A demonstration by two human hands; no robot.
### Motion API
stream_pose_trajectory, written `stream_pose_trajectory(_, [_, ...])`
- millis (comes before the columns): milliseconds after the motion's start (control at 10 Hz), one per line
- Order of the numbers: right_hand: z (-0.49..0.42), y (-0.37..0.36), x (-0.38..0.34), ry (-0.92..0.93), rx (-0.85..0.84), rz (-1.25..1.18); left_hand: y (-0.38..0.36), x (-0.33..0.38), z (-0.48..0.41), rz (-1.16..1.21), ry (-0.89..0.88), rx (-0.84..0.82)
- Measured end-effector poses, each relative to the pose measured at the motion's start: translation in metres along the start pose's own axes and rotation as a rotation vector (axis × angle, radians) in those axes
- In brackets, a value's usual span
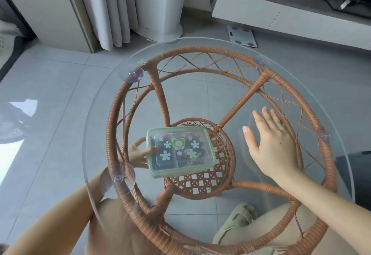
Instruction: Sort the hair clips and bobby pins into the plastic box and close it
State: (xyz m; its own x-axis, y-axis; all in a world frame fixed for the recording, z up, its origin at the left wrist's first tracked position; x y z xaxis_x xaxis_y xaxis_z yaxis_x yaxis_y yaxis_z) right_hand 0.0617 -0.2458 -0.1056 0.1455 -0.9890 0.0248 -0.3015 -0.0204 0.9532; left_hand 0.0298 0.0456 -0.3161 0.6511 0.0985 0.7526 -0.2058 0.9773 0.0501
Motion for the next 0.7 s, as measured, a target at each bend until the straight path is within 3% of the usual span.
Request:
stream_pose_trajectory(300, [0.000, 0.000, 0.000, 0.008, 0.023, 0.005, -0.069, 0.002, -0.029, -0.171, -0.044, -0.268])
stream_pose_trajectory(500, [-0.001, 0.000, 0.000, -0.002, 0.007, -0.010, -0.080, -0.020, -0.051, -0.150, -0.049, -0.148])
stream_pose_trajectory(600, [-0.001, 0.001, 0.000, 0.004, 0.013, -0.019, -0.078, -0.007, -0.041, -0.274, -0.108, -0.105])
stream_pose_trajectory(700, [0.000, -0.002, 0.001, -0.016, -0.005, -0.029, -0.061, 0.020, -0.031, -0.510, -0.332, 0.107])
Point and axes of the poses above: each hand's wrist, its own z-axis away from the middle knuckle, its own y-axis out of the back of the hand, x = y × z, the point moved 5 cm from there along -z, towards the middle knuckle, and after that the axes turned 13 degrees about x, right-handed, at the moved point
